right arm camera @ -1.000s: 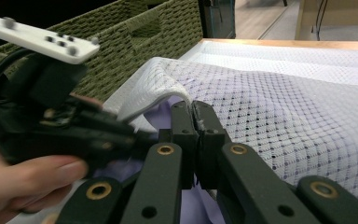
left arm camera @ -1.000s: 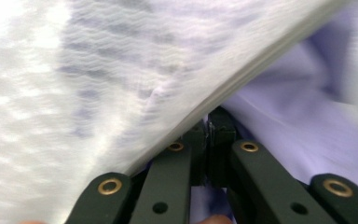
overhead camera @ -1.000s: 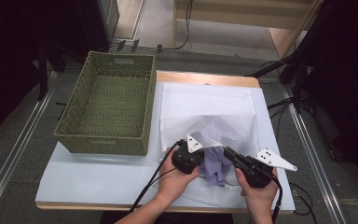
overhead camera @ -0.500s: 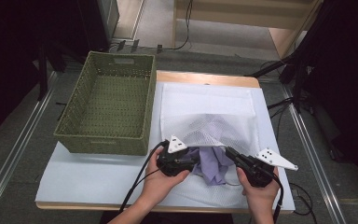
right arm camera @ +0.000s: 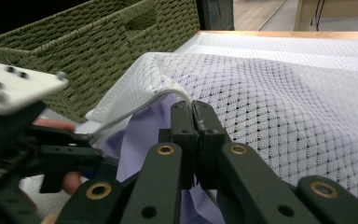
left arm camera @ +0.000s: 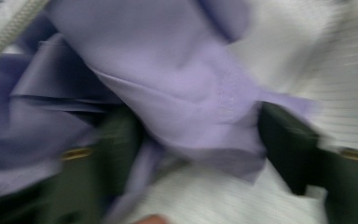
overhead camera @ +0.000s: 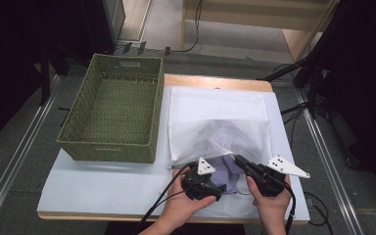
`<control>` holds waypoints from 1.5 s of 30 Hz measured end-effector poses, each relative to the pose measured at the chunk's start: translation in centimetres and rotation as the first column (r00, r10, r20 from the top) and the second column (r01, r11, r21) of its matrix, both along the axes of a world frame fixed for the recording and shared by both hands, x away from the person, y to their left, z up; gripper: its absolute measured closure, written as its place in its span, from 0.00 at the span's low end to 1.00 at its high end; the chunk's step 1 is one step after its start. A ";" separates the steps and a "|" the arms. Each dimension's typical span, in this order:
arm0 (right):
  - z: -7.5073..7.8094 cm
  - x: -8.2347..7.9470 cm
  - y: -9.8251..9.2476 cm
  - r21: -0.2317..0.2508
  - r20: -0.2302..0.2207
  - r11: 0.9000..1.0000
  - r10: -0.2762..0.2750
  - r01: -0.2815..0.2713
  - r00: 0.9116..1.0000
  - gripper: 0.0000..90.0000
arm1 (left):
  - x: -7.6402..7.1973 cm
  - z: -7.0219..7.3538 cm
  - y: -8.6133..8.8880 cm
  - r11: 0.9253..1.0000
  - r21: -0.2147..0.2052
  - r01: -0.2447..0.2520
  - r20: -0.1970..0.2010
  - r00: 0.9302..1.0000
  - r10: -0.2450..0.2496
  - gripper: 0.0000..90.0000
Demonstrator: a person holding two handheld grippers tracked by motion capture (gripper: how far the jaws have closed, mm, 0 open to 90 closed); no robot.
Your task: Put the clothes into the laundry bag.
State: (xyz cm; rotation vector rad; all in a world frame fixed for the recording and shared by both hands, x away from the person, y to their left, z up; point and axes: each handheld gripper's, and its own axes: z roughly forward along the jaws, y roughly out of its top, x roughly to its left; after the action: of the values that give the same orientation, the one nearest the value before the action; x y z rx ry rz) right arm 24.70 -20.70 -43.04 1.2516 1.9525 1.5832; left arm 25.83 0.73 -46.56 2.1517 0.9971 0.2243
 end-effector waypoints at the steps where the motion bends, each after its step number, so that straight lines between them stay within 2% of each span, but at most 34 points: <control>1: 0.0 0.0 0.0 -0.001 0.002 1.000 0.000 0.000 1.000 0.99 | 0.4 -0.2 0.0 1.000 0.004 -0.015 -0.004 1.000 0.015 0.63; 3: 0.0 0.0 0.0 -0.003 0.003 1.000 0.004 -0.004 1.000 0.99 | 1.3 -0.2 0.1 1.000 0.006 -0.027 -0.011 1.000 0.027 0.83; 4: 0.0 -0.1 0.0 -0.001 0.005 1.000 0.002 -0.002 1.000 0.99 | 1.6 0.1 0.2 1.000 0.004 -0.028 0.004 1.000 0.028 0.90; 5: 0.1 -0.1 -0.1 0.003 0.006 1.000 0.003 -0.003 1.000 0.99 | 1.9 0.4 0.2 0.999 0.004 -0.039 0.032 0.999 0.039 0.95; 6: 0.1 -0.1 -0.1 0.009 0.001 1.000 -0.001 0.001 1.000 0.99 | 2.2 0.9 0.2 0.999 0.006 -0.052 0.076 0.996 0.052 0.97; 7: 0.2 -0.1 -0.2 0.008 0.007 1.000 -0.003 0.003 1.000 0.99 | 2.4 1.4 0.3 0.997 0.030 -0.070 0.136 0.989 0.065 0.98; 8: 0.2 -0.1 -0.3 0.009 0.006 1.000 -0.005 0.005 1.000 0.99 | 2.6 1.6 0.4 0.993 0.065 -0.102 0.214 0.973 0.086 0.98; 9: 0.2 0.0 -0.3 0.010 0.006 1.000 -0.004 0.004 1.000 0.99 | 3.0 1.4 0.5 0.988 0.085 -0.133 0.255 0.961 0.107 0.98; 10: 0.1 0.0 -0.4 0.011 0.005 1.000 -0.006 0.006 1.000 0.99 | 3.3 1.1 0.5 0.984 0.096 -0.148 0.258 0.959 0.119 0.97; 11: 0.1 0.0 -0.4 0.008 0.005 1.000 -0.006 0.006 1.000 0.99 | 3.6 0.6 0.5 0.981 0.130 -0.143 0.260 0.960 0.105 0.95; 13: 0.0 0.1 -0.4 0.004 0.001 1.000 -0.006 0.006 1.000 0.99 | 3.8 -0.4 0.4 0.982 0.161 -0.102 0.219 0.973 0.065 0.84; 15: 0.0 0.1 -0.4 0.003 0.001 1.000 -0.005 0.005 1.000 0.99 | 3.3 -0.4 0.7 0.990 0.120 -0.070 0.194 0.980 0.045 0.71; 18: 0.0 0.1 -0.4 0.009 -0.002 1.000 -0.007 0.007 1.000 0.99 | 2.1 0.8 1.9 0.999 0.038 -0.014 0.165 0.986 0.007 0.59; 21: 0.0 0.1 -0.5 0.012 -0.005 1.000 -0.008 0.008 1.000 0.99 | 0.5 2.0 3.5 0.999 -0.034 -0.019 0.182 0.983 0.025 0.55; 23: 0.0 0.1 -0.4 0.011 -0.002 1.000 -0.009 0.009 1.000 0.99 | -0.9 2.1 4.3 0.999 -0.030 -0.041 0.218 0.975 0.047 0.52; 24: 0.0 0.1 -0.4 0.010 -0.001 1.000 -0.008 0.008 1.000 0.99 | -1.5 1.9 4.5 0.999 -0.013 -0.049 0.230 0.972 0.051 0.50; 25: 0.0 0.1 -0.3 0.009 -0.003 1.000 -0.010 0.010 1.000 0.99 | -1.9 1.6 4.8 0.998 0.000 -0.058 0.230 0.972 0.057 0.48; 28: 0.1 0.1 -0.2 0.008 -0.001 1.000 -0.007 0.007 1.000 0.99 | -2.4 0.7 5.5 0.992 -0.011 -0.127 0.191 0.973 0.126 0.40; 30: 0.1 0.1 -0.1 0.006 0.003 1.000 -0.007 0.007 1.000 0.99 | -2.2 0.1 5.5 0.989 -0.026 -0.145 0.130 0.981 0.147 0.38; 32: 0.1 0.1 0.0 0.003 -0.001 1.000 -0.005 0.005 1.000 0.99 | -2.0 -0.2 5.0 0.989 -0.023 -0.146 0.109 0.983 0.147 0.36; 35: 0.0 0.1 0.1 -0.002 0.000 1.000 -0.002 0.002 1.000 0.99 | -1.6 -0.3 3.7 0.993 -0.030 -0.116 0.078 0.990 0.118 0.33; 37: 0.0 0.1 0.2 -0.002 -0.001 1.000 -0.001 0.001 1.000 0.99 | -1.1 -0.3 2.7 0.994 -0.018 -0.110 0.068 0.992 0.111 0.31; 40: 0.0 0.1 0.1 -0.002 -0.001 1.000 0.001 -0.001 1.000 0.99 | 0.0 -0.7 1.5 0.989 0.018 -0.145 0.056 0.988 0.143 0.34; 41: 0.0 0.1 0.0 -0.001 0.000 1.000 0.001 -0.001 1.000 0.99 | 0.4 -0.8 1.2 0.988 0.033 -0.152 0.052 0.987 0.150 0.39; 42: 0.0 0.1 0.0 0.000 -0.003 1.000 -0.001 0.001 1.000 0.99 | 0.7 -0.9 1.0 0.987 0.030 -0.157 0.057 0.986 0.155 0.43; 44: 0.0 0.0 0.0 0.004 -0.003 1.000 -0.001 0.001 1.000 0.99 | 1.4 -0.7 0.5 0.987 0.050 -0.153 0.064 0.987 0.150 0.59; 45: 0.0 0.0 0.0 0.003 -0.002 1.000 0.002 -0.002 1.000 0.99 | 1.9 -0.6 0.3 0.988 0.046 -0.150 0.069 0.987 0.146 0.67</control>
State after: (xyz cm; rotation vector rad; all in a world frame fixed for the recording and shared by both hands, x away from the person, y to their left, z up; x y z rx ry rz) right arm 24.73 -20.72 -43.03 1.2539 1.9536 1.5869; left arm 27.68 1.03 -47.11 2.1031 1.1249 0.3934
